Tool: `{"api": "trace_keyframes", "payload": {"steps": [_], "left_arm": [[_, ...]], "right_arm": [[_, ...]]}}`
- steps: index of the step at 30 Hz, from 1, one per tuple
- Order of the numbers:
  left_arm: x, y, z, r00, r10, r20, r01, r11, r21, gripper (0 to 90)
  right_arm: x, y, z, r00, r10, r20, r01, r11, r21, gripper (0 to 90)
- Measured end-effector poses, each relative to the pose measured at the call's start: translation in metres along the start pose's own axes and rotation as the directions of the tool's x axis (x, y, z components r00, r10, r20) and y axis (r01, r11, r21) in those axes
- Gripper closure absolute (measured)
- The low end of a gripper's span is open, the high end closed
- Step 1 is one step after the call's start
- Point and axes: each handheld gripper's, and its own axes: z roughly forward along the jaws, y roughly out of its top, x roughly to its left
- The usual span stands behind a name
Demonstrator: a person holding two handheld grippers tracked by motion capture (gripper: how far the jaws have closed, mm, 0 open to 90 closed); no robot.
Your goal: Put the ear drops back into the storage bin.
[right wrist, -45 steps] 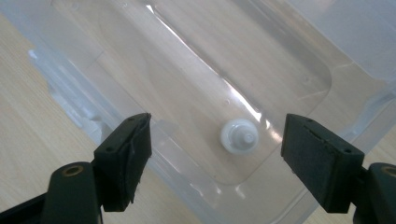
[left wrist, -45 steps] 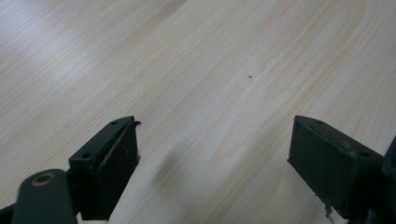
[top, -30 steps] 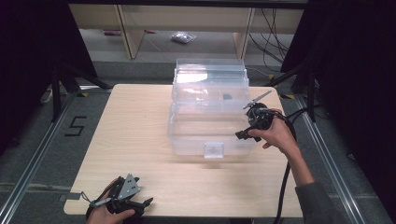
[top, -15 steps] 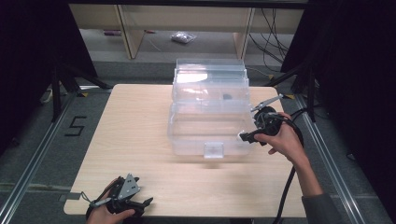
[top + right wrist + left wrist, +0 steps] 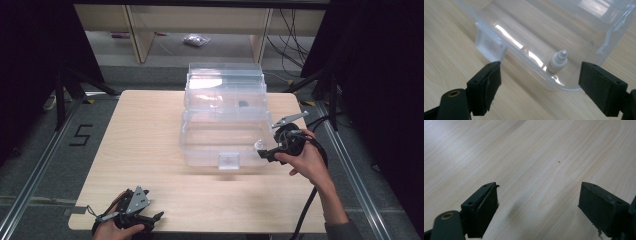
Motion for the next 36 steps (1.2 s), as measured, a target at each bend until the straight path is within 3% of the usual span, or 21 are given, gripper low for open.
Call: {"api": "trace_keyframes", "payload": {"steps": [8, 11, 12, 13, 14, 19, 20, 23, 25, 32, 36], "left_arm": [[-0.001, 0.0, 0.001, 0.9999, -0.013, 0.001, 0.013, 0.9999, -0.011, 15.4], [0.0, 0.0, 0.0, 1.0, 0.0, -0.001, 0.0, 1.0, -0.001, 15.4], [-0.001, 0.0, 0.0, 0.9999, -0.013, 0.001, 0.013, 0.9999, -0.011, 15.4], [-0.001, 0.0, 0.001, 1.0, -0.01, 0.0, 0.01, 0.9999, -0.009, 15.4], [-0.001, 0.0, 0.001, 0.9999, -0.01, 0.001, 0.01, 0.9999, -0.009, 15.4], [0.0, 0.0, 0.0, 1.0, 0.0, -0.002, 0.0, 1.0, -0.001, 15.4], [0.0, 0.0, 0.0, 1.0, -0.002, -0.002, 0.002, 1.0, -0.002, 15.4], [-0.001, 0.0, 0.0, 0.9999, -0.011, 0.0, 0.011, 0.9999, -0.01, 15.4], [-0.001, 0.0, 0.001, 0.9999, -0.01, 0.001, 0.01, 0.9999, -0.009, 15.4], [-0.001, 0.0, 0.0, 0.9999, -0.012, 0.0, 0.012, 0.9999, -0.011, 15.4], [-0.001, 0.0, 0.0, 0.9999, -0.014, 0.001, 0.014, 0.9998, -0.01, 15.4]], "right_arm": [[0.004, -0.009, -0.002, 0.9998, 0.018, 0.0, -0.018, 0.999, -0.026, 18.3], [0.005, -0.013, -0.001, 0.9999, 0.013, -0.002, -0.013, 1.0, -0.027, 18.2], [0.009, -0.016, 0.001, 0.9996, 0.028, 0.0, -0.028, 0.998, -0.051, 18.0], [0.007, -0.016, 0.0, 1.0, -0.004, -0.003, 0.003, 0.999, -0.035, 18.0], [0.007, -0.016, 0.0, 1.0, -0.004, -0.003, 0.003, 0.999, -0.035, 18.0], [0.014, -0.022, 0.001, 0.9997, 0.021, -0.011, -0.021, 0.999, -0.05, 18.1], [0.013, -0.024, 0.0, 0.9998, -0.016, -0.008, 0.016, 0.998, -0.054, 18.2], [0.015, -0.026, 0.001, 0.9995, -0.029, -0.01, 0.028, 0.998, -0.062, 18.3], [0.02, -0.03, 0.001, 0.9998, -0.002, -0.02, 0.0, 0.997, -0.072, 18.5], [0.023, -0.037, 0.003, 0.9994, -0.021, -0.028, 0.018, 0.995, -0.094, 18.6], [0.028, -0.045, 0.006, 0.9994, -0.001, -0.035, -0.002, 0.994, -0.105, 18.5]]}}
